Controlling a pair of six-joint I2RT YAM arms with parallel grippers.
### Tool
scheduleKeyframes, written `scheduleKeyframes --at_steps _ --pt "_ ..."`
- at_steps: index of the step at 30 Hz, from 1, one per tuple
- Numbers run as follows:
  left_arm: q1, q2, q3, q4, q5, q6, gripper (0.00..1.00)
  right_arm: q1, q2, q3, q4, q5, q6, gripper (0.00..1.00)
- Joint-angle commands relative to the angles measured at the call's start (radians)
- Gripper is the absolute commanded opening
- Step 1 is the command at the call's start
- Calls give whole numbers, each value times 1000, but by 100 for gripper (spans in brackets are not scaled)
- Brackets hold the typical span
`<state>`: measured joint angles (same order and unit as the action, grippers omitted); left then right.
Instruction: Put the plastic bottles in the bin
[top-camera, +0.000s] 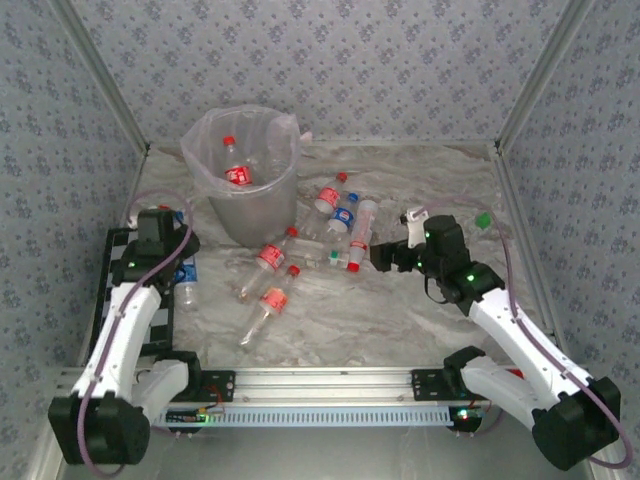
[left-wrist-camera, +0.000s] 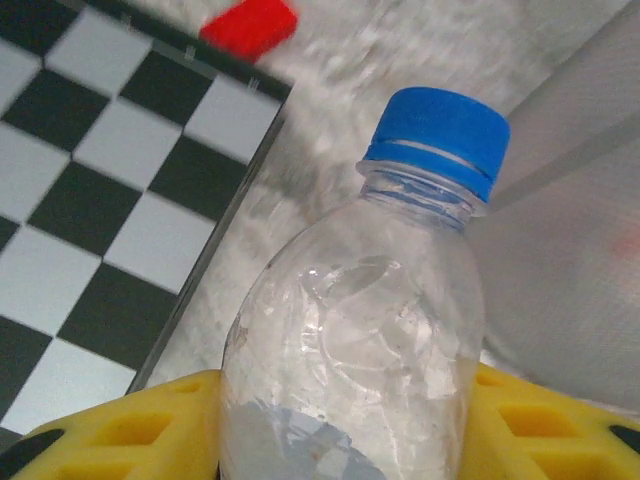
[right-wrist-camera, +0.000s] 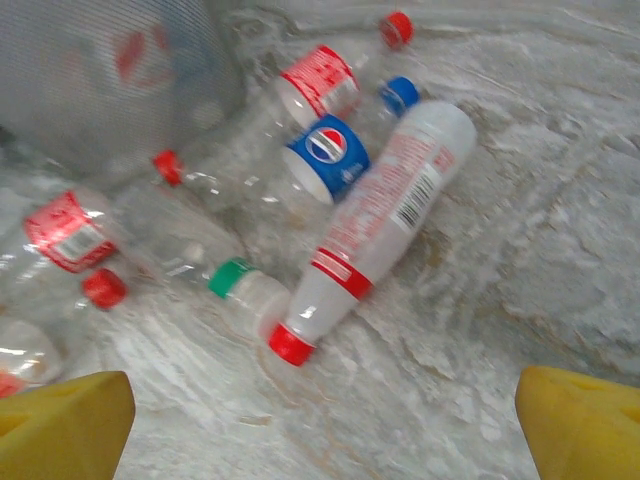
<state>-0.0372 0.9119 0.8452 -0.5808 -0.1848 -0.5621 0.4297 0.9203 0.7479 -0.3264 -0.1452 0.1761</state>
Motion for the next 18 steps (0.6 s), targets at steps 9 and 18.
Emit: scheduleKeyframes --at_steps 9,18 --pt "-23 58 590 131 225 107 45 83 101 314 32 -195 27 95" --pt "-194 485 890 378 236 118 39 135 75 293 -7 -88 23 96"
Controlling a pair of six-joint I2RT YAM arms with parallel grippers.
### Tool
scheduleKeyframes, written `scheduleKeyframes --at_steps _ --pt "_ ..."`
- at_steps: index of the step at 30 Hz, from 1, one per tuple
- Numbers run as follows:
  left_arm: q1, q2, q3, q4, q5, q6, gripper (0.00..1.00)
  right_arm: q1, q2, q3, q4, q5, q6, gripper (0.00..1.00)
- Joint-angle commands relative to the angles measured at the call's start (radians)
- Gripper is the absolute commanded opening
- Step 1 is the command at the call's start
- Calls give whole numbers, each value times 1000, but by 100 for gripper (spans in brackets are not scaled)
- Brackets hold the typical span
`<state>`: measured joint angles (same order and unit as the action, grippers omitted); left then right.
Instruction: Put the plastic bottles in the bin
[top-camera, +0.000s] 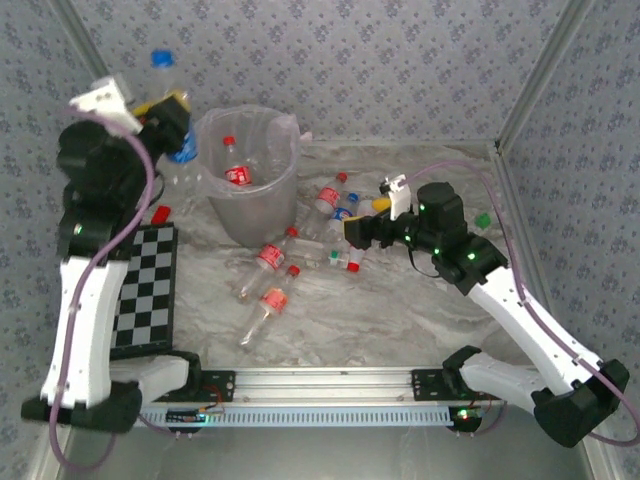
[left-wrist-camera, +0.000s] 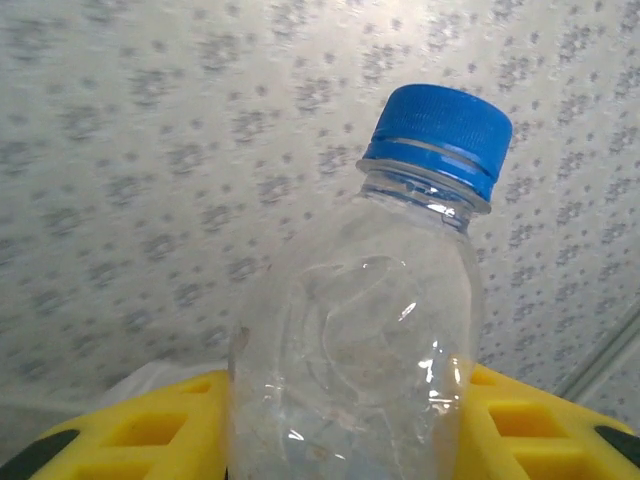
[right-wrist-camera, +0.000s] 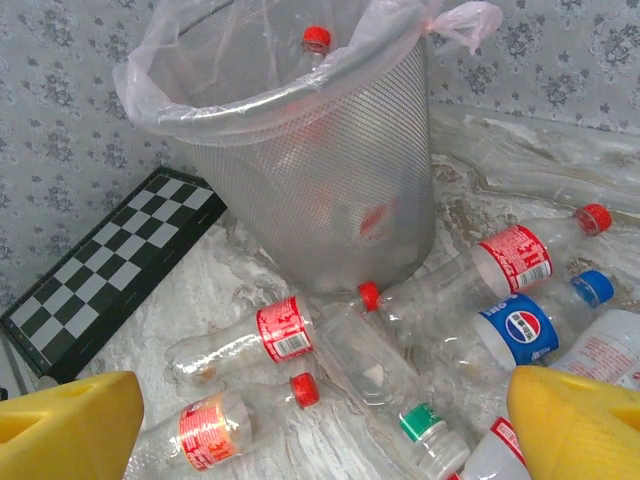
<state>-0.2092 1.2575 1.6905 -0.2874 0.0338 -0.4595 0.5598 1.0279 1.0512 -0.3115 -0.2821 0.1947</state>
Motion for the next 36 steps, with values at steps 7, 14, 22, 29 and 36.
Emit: scheduleKeyframes --at_steps 7,14,22,29,36 --pt "-77 333 19 196 -56 50 37 -2 -84 -40 -70 88 -10 96" --pt "-121 326 -156 238 -67 42 39 -18 -79 -49 -67 74 -21 97" --pt "-142 256 -226 129 -141 27 68 -20 -60 -72 -44 72 -18 97" --pt "-141 278 -142 55 -156 61 68 -25 -60 -71 -58 75 -28 97" --pt "-143 349 -118 13 -127 64 51 -36 -65 -94 -80 99 -18 97"
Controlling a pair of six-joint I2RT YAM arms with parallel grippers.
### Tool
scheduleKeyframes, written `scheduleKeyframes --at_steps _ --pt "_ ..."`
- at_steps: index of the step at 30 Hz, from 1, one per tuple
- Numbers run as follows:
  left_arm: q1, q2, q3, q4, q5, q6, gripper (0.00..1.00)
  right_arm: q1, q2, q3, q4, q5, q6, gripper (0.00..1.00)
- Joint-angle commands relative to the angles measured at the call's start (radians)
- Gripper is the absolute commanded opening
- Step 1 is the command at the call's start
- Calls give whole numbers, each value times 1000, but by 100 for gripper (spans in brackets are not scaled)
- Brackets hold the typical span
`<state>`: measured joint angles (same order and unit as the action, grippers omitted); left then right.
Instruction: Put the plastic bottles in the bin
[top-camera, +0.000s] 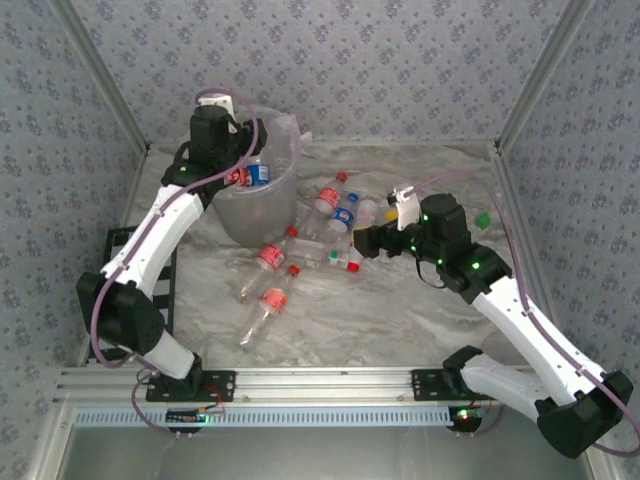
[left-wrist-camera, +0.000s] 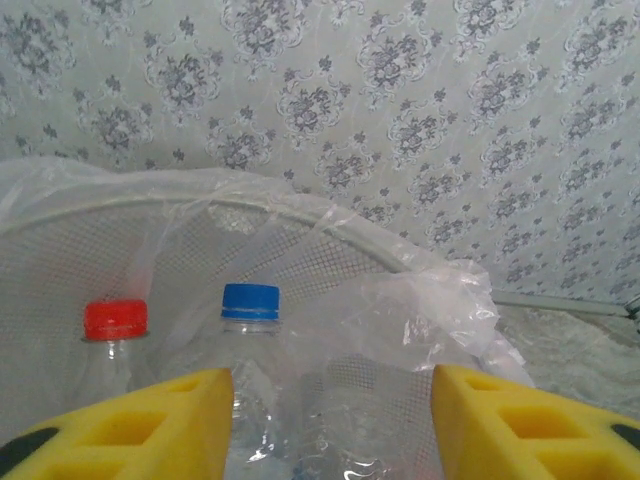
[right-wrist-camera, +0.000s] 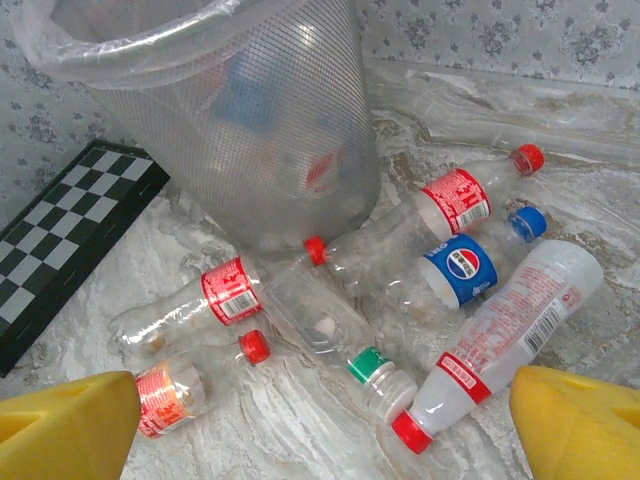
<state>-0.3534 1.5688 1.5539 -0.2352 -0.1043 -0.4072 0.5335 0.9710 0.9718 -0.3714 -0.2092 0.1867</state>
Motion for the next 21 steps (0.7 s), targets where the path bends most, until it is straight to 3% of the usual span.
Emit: scheduleKeyframes --at_steps 1,11,21 --pt "-1 54 22 -55 6 11 49 -15 -11 -19 -26 29 -9 97" --pt "-43 188 -40 -92 38 -26 38 -44 -55 -67 -45 49 17 97" --pt "-88 215 -170 27 117 -99 35 -44 -67 -92 -55 78 31 96"
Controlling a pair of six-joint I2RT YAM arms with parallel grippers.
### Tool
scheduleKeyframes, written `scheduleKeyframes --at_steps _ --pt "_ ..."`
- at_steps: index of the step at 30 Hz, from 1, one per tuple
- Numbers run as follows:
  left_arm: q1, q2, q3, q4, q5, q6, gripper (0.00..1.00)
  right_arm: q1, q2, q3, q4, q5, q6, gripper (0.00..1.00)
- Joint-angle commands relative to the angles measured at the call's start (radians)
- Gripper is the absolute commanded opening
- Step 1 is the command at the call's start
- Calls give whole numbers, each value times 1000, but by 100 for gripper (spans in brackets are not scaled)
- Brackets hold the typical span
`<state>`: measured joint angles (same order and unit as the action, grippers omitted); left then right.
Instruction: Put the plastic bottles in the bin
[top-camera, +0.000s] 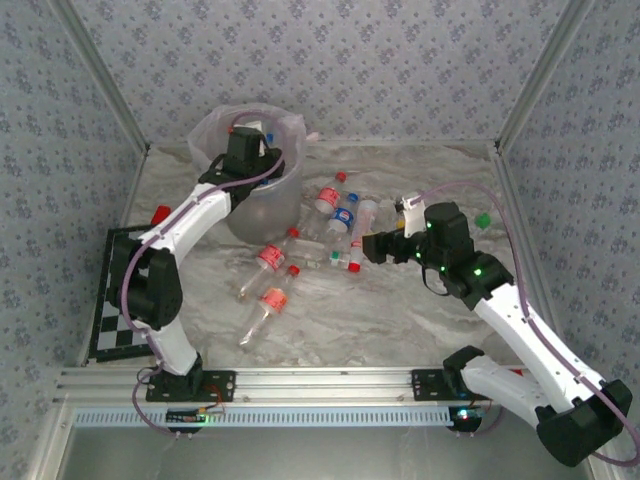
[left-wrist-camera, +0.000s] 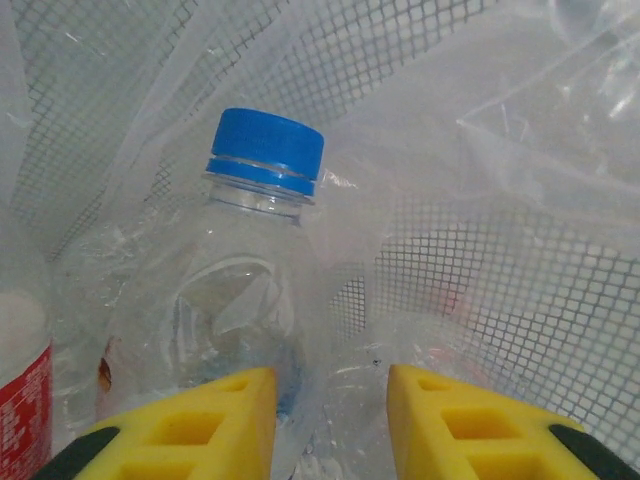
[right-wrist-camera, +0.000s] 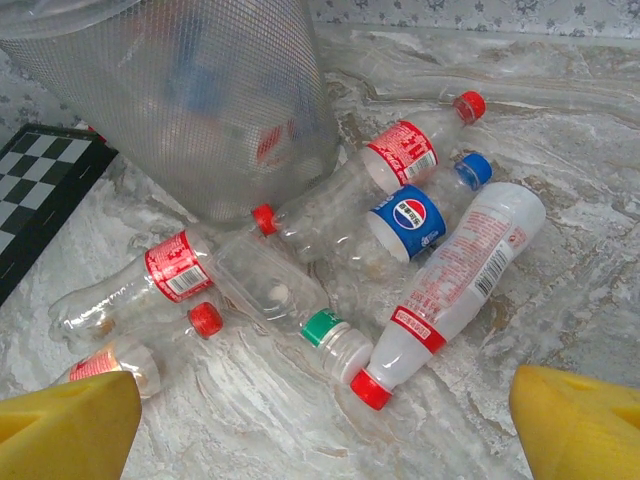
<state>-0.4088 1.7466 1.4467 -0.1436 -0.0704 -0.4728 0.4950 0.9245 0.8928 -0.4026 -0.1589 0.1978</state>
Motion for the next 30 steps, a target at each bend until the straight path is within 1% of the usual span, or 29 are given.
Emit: scheduleKeyframes --at_steps 1,3,7,9,15,19,21,23,27,28,30 --pt "-37 39 -60 -55 101 -42 35 -5 -25 -18 -25 34 22 96" --pt "-47 45 -46 -48 128 -46 35 -7 -37 -27 -26 49 27 96" --pt "-40 24 -1 -62 124 -28 36 -6 -56 -32 -50 76 28 96" --pt "-31 5 30 -74 129 -4 39 -8 -60 -32 -62 88 26 96" --pt "-18 -27 194 -209 130 119 53 -30 -22 -34 -75 138 67 96" --pt "-12 -63 248 -261 124 172 61 -50 44 -23 -51 187 160 95" --pt "-12 -102 248 -276 106 188 65 -51 91 -16 -35 209 223 94" --pt "-12 -162 224 -283 87 203 70 -42 158 -33 33 192 280 92" --pt "-13 -303 134 -307 96 187 76 -17 318 -32 140 180 322 90" --pt "-16 -343 104 -321 109 182 78 -13 357 -20 147 183 325 89" --pt "-24 -420 37 -333 133 165 79 -12 425 1 166 185 322 80"
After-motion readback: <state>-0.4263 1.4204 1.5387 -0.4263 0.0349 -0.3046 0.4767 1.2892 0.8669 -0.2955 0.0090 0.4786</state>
